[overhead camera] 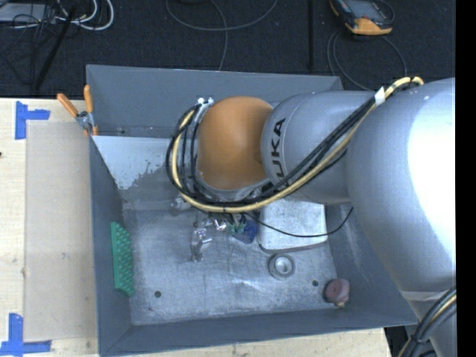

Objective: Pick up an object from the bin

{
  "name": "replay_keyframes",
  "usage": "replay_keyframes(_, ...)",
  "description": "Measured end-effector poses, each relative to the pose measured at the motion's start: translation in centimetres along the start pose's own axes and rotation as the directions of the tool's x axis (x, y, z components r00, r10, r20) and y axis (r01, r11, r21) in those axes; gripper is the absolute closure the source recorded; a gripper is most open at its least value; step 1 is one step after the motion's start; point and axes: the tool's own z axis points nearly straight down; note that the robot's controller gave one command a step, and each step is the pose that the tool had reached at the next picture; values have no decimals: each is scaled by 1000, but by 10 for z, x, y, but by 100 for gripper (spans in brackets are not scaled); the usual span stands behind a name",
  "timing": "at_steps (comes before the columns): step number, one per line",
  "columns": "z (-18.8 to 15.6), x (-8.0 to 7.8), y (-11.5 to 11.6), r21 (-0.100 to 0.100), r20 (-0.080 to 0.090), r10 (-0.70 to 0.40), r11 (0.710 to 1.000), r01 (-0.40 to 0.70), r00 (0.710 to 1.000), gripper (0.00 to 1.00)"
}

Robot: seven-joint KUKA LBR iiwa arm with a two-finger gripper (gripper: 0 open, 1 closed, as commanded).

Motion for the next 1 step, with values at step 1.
replay_keyframes(1,-13,15,-77,4,-4,-24,1000,24,1000,0)
